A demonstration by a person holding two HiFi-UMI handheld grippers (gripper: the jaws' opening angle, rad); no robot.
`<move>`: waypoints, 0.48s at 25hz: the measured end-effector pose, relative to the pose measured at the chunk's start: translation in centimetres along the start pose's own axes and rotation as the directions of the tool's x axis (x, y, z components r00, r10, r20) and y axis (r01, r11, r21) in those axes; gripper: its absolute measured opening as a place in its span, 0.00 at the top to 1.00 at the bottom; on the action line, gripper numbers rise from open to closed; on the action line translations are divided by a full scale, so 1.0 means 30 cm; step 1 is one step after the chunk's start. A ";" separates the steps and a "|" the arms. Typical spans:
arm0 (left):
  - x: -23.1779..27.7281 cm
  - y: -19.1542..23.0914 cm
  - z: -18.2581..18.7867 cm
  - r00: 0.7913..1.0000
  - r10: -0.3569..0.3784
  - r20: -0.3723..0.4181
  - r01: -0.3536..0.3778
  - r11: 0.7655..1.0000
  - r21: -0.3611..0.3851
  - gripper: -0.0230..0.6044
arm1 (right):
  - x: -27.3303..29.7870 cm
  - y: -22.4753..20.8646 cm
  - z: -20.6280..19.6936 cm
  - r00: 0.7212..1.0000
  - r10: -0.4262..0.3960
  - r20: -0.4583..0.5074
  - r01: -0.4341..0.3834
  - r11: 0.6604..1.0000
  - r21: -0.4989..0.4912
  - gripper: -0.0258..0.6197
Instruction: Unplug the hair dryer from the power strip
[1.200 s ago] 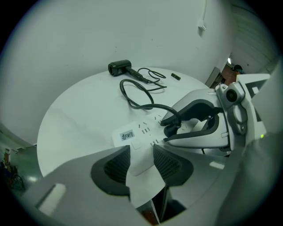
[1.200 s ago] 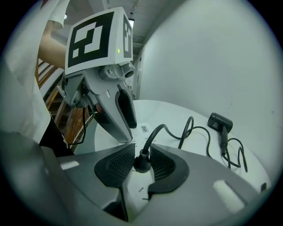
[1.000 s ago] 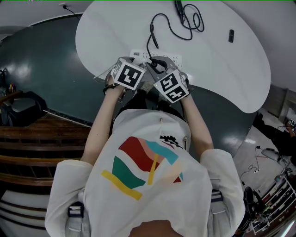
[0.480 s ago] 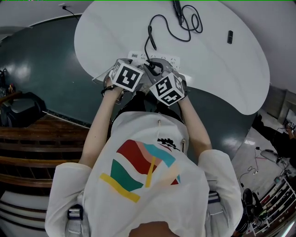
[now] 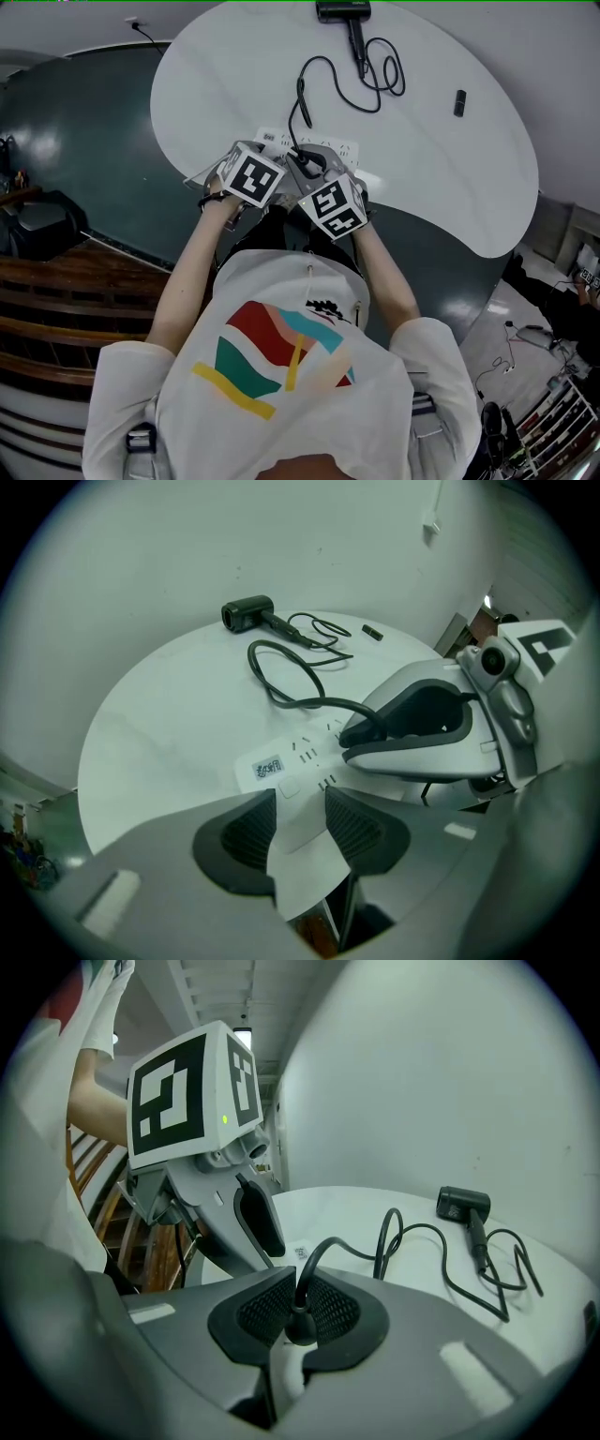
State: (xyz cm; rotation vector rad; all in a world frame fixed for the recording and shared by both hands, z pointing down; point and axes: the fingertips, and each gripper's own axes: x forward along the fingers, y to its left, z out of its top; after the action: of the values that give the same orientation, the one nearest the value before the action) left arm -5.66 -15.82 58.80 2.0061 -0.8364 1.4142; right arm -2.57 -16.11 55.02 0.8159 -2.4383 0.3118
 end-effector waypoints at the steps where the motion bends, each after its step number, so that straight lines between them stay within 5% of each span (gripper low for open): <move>1: -0.001 0.000 0.003 1.000 0.000 -0.002 0.000 1.000 0.003 0.70 | -0.001 -0.003 0.002 1.000 0.001 0.004 -0.001 1.000 0.007 0.88; 9: -0.008 0.007 0.006 1.000 -0.007 -0.014 0.007 1.000 0.011 0.70 | -0.004 -0.008 0.021 1.000 0.018 0.025 -0.020 0.998 0.067 0.88; 11: -0.010 0.008 0.006 1.000 -0.004 -0.017 0.004 1.000 0.013 0.70 | -0.054 -0.047 0.121 0.979 0.032 0.203 -0.083 0.966 0.245 0.88; 12: -0.009 0.009 0.006 1.000 -0.002 -0.021 0.003 1.000 0.017 0.70 | -0.092 -0.080 0.207 0.945 0.014 0.325 -0.128 0.935 0.330 0.88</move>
State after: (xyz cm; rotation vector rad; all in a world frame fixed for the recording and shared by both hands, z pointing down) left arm -5.84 -16.08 58.51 2.0005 -0.8153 1.4431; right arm -1.88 -18.97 48.45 0.9914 -2.7641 0.7056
